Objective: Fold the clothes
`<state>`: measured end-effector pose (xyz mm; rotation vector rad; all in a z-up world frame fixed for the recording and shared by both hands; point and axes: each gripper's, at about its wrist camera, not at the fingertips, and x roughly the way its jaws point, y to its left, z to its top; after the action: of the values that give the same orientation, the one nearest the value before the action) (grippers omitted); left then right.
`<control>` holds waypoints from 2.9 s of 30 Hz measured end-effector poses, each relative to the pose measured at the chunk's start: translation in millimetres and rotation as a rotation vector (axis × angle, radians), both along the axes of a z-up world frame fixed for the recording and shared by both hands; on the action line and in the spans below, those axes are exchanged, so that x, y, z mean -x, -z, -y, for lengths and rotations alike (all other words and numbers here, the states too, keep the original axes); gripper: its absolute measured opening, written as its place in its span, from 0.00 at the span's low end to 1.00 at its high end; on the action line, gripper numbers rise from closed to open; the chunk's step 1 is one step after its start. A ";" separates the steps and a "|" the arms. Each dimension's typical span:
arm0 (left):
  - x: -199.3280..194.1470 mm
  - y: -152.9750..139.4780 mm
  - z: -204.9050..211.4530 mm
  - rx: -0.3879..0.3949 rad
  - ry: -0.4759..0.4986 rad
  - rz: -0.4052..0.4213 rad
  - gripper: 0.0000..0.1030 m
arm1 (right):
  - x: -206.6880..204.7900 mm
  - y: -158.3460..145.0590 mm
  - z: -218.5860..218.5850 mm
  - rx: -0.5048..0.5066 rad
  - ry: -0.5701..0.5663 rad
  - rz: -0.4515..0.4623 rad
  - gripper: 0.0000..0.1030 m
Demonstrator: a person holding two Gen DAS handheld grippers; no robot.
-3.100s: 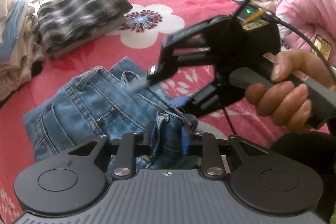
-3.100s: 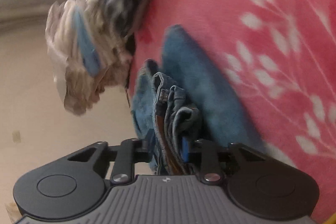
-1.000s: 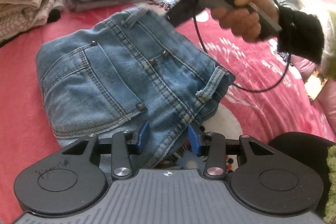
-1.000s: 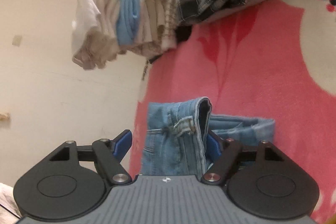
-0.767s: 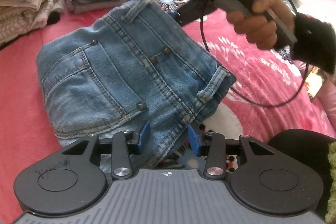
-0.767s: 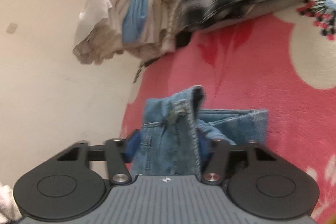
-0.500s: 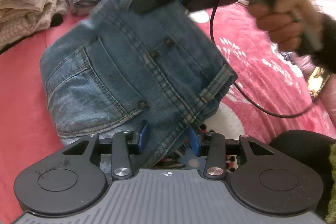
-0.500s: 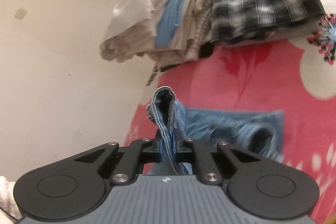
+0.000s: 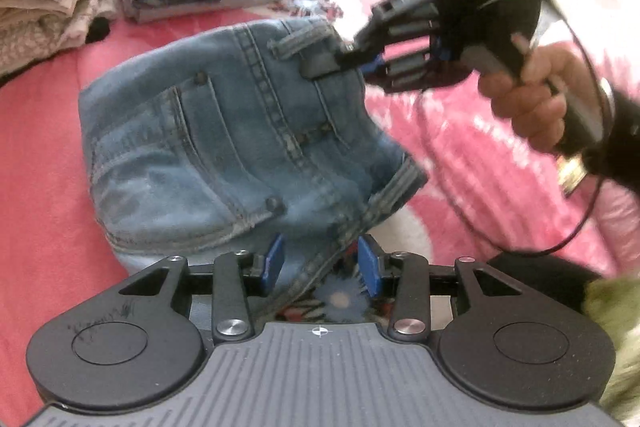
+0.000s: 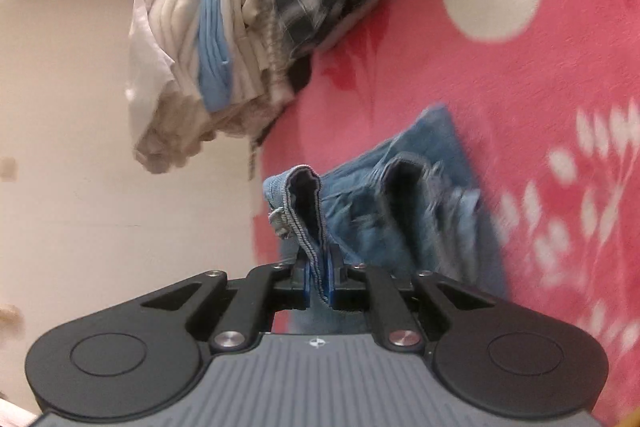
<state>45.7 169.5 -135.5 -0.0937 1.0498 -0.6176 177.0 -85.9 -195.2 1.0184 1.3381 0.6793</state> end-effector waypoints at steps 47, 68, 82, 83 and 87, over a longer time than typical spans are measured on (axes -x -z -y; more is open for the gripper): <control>-36.5 47.9 63.1 -0.249 -0.029 0.233 0.38 | 29.3 -5.9 -45.0 0.727 -0.282 0.739 0.11; 16.1 13.5 -6.5 -0.294 -0.049 0.179 0.38 | 31.4 -2.0 -41.7 0.700 -0.215 0.709 0.11; 44.7 65.8 5.9 -0.483 0.230 0.159 0.39 | 32.3 -1.7 -46.0 0.718 -0.217 0.737 0.11; 45.0 62.1 5.6 -0.487 0.236 0.154 0.40 | 32.1 -1.9 -45.4 0.715 -0.217 0.737 0.11; 37.9 26.3 -5.3 -0.424 0.182 0.083 0.40 | 32.2 -1.2 -42.2 0.697 -0.214 0.743 0.11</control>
<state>7.8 174.8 -161.8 0.3983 1.0947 -0.5457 144.9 -43.6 -193.9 0.0304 0.9009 0.5930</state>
